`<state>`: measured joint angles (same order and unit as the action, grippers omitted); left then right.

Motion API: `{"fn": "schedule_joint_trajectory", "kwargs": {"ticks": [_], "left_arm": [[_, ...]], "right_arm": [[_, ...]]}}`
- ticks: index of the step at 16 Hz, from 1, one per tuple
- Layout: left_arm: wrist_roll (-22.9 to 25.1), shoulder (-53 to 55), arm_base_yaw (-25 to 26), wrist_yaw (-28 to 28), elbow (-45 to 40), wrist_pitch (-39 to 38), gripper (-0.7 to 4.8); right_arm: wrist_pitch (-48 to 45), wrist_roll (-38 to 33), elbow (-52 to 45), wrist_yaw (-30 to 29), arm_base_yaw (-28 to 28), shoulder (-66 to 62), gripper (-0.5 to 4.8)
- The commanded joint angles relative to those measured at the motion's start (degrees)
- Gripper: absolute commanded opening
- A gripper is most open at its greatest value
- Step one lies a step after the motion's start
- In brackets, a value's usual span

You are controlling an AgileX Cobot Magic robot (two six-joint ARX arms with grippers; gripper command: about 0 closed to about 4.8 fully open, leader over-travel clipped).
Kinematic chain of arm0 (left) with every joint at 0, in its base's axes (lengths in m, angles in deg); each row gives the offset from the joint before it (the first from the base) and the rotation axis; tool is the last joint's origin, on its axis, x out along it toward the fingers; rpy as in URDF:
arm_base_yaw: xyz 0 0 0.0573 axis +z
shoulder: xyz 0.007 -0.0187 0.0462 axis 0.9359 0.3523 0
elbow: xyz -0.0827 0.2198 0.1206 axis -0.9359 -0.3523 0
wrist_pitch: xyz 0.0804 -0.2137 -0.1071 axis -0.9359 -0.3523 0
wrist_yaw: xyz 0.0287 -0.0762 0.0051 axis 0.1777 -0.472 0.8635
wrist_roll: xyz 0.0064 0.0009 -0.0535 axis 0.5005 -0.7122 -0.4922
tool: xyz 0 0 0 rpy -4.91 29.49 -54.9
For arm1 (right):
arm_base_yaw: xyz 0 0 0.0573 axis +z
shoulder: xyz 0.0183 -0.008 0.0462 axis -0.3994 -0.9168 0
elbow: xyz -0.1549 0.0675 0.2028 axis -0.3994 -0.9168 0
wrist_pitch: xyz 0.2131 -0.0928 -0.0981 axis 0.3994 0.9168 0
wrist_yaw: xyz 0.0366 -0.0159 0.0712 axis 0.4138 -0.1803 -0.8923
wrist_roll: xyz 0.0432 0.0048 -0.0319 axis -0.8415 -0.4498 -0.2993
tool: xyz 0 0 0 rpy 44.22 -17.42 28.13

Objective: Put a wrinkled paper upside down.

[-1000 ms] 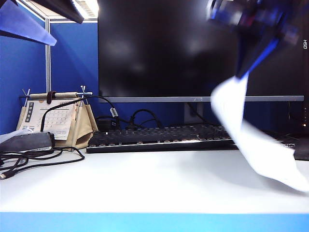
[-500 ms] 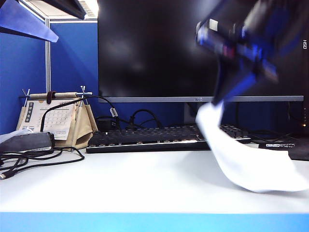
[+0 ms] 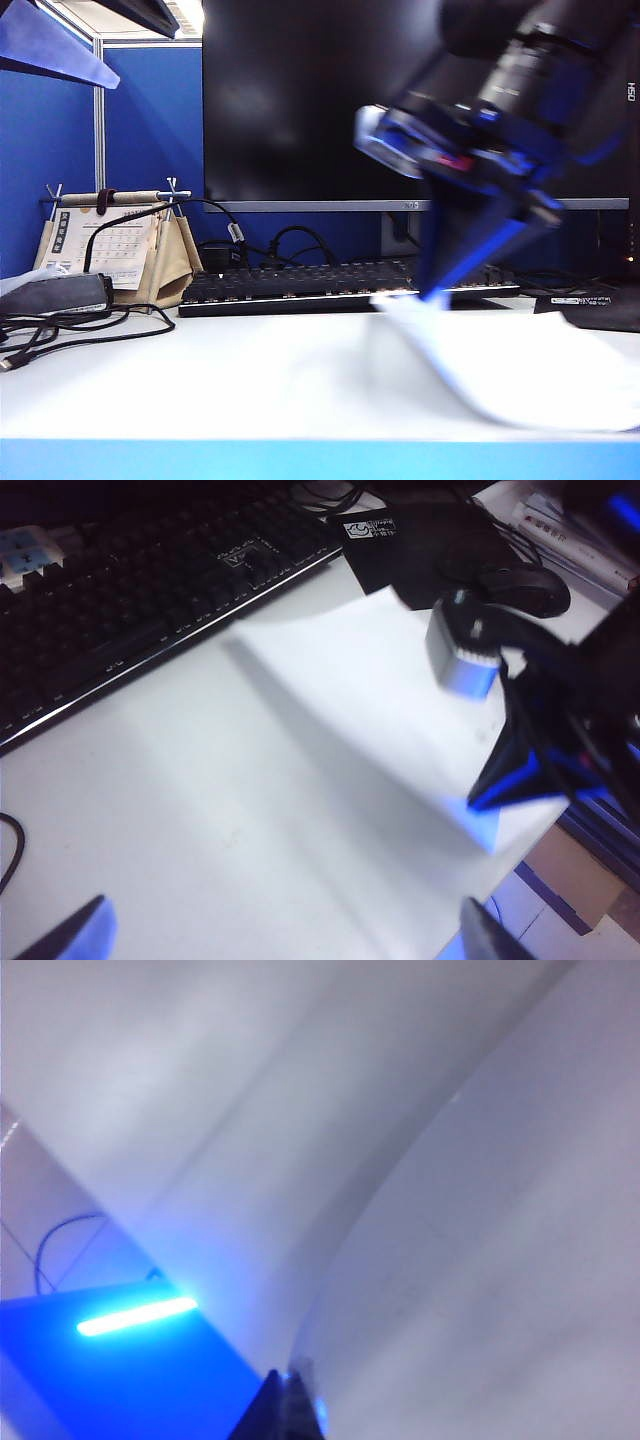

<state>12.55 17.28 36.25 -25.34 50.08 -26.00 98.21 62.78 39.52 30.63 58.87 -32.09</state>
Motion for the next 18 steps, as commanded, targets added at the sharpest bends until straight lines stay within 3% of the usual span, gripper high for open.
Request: {"fn": "schedule_joint_trajectory", "kwargs": {"ticks": [1,7,10,11,14,18], "left_arm": [[-1.0,-0.1,0.0,0.1,0.2,0.5,4.67],[-1.5,-0.2,0.0,-0.1,0.3,-1.8,4.67],[-6.4,-0.7,0.0,-3.9,0.3,-2.1,4.67],[-6.4,-1.9,0.0,-3.0,0.3,-1.7,4.67],[-5.0,-6.4,0.0,3.6,0.3,-0.1,4.67],[-4.9,-18.0,0.0,14.4,0.3,-1.4,4.66]], "right_arm": [[-4.1,-2.4,0.3,-0.2,2.8,0.2,-0.05],[-4.8,-2.6,0.2,-0.3,2.4,-0.3,-0.03],[-5.0,-2.6,0.2,-0.3,2.4,-0.3,0.42],[-5.0,-2.6,0.2,-0.3,2.4,-0.3,0.97],[-5.0,-3.2,0.2,-0.3,2.4,-0.3,1.85],[-6.9,-3.9,0.2,-0.1,2.3,3.1,2.03]]}}
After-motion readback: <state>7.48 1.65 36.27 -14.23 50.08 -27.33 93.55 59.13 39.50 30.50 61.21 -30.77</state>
